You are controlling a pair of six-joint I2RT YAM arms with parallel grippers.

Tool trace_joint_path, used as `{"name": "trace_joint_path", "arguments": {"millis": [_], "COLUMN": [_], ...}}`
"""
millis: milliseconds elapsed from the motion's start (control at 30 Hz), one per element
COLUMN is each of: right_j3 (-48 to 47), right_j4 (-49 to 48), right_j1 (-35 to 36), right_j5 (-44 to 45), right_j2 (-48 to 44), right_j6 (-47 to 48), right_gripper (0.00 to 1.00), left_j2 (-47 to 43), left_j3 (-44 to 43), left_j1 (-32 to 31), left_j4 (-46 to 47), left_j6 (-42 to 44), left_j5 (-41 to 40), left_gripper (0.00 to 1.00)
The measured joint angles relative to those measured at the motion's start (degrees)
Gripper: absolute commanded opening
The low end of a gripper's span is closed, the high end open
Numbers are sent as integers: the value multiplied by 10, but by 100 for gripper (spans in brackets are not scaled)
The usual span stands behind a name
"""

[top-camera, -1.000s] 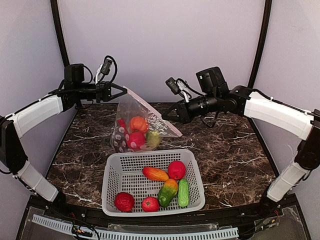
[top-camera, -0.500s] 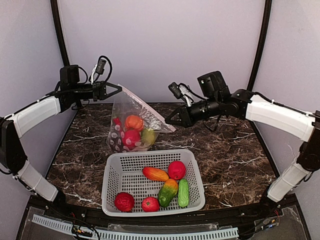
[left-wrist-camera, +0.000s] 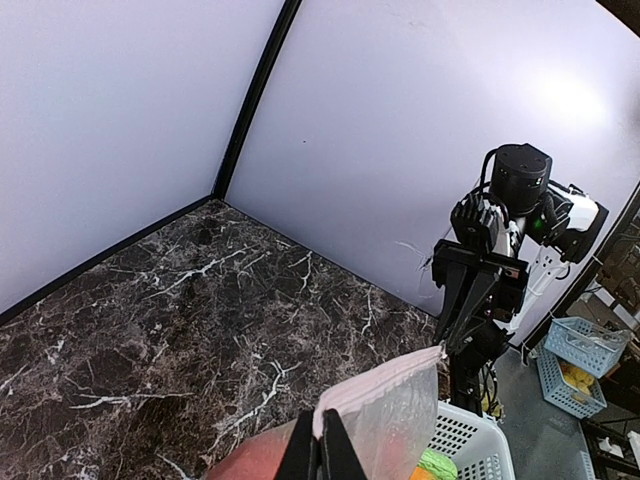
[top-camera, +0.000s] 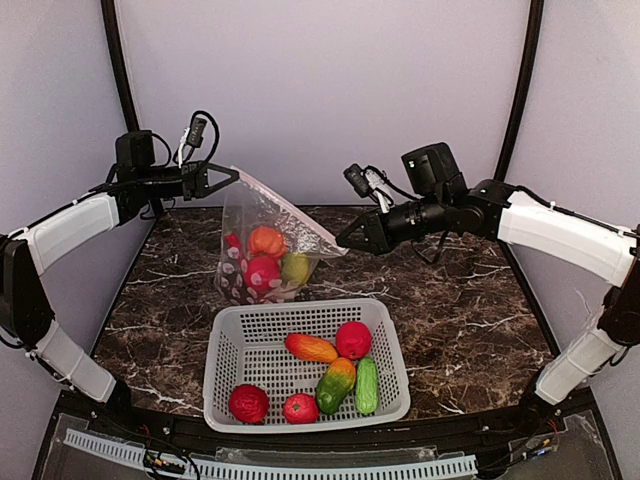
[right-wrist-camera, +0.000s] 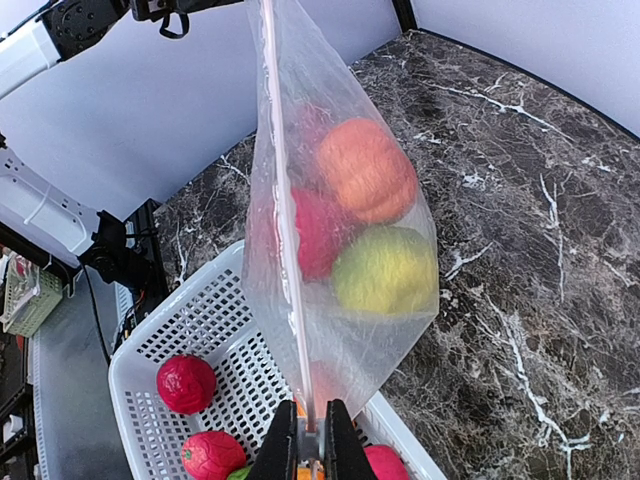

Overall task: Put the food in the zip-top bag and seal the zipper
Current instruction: Zip the zipper on the zipper food storage bag, then place the zipper food storage bag at the center of the board, then reset both arms

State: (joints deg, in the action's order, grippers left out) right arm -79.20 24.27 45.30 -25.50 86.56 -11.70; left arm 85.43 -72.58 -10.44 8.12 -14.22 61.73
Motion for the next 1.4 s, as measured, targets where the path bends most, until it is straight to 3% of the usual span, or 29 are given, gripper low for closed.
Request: {"name": "trace_joint_path", "arguments": {"millis": [500, 567, 600, 667, 767, 933, 1033, 1400], "right_j3": [1, 1, 1, 1, 1, 1, 1, 15], "right_j4": [-12, -17, -20, -20, -28, -40, -47, -52], "right_j1": [0, -1, -2, -5, -10, -16, -22, -88], "right_j5": [31, 43, 48, 56, 65, 82, 96, 139], "right_j2": [0, 1, 1, 5, 12, 14, 14, 9], "right_j6": [-24, -34, -38, -45, -60, -75, -80, -89], "right_gripper": [1, 9, 16, 32, 56, 87, 98, 99], "left_j2": [0, 0, 0, 0, 0, -1, -3, -62], "left_j3": [0, 0, 0, 0, 0, 0, 0, 38], "left_j1": [3, 4, 4, 8, 14, 17, 17, 23], "left_j4": [-6, -9, -10, -7, -8, -16, -19, -50], "left_j6": [7, 10, 10, 14, 16, 23, 30, 22], "left_j5": [-8, -14, -17, -26, -37, -58, -78, -222], "left_gripper": [1, 16, 33, 56, 75, 87, 89, 92]}}
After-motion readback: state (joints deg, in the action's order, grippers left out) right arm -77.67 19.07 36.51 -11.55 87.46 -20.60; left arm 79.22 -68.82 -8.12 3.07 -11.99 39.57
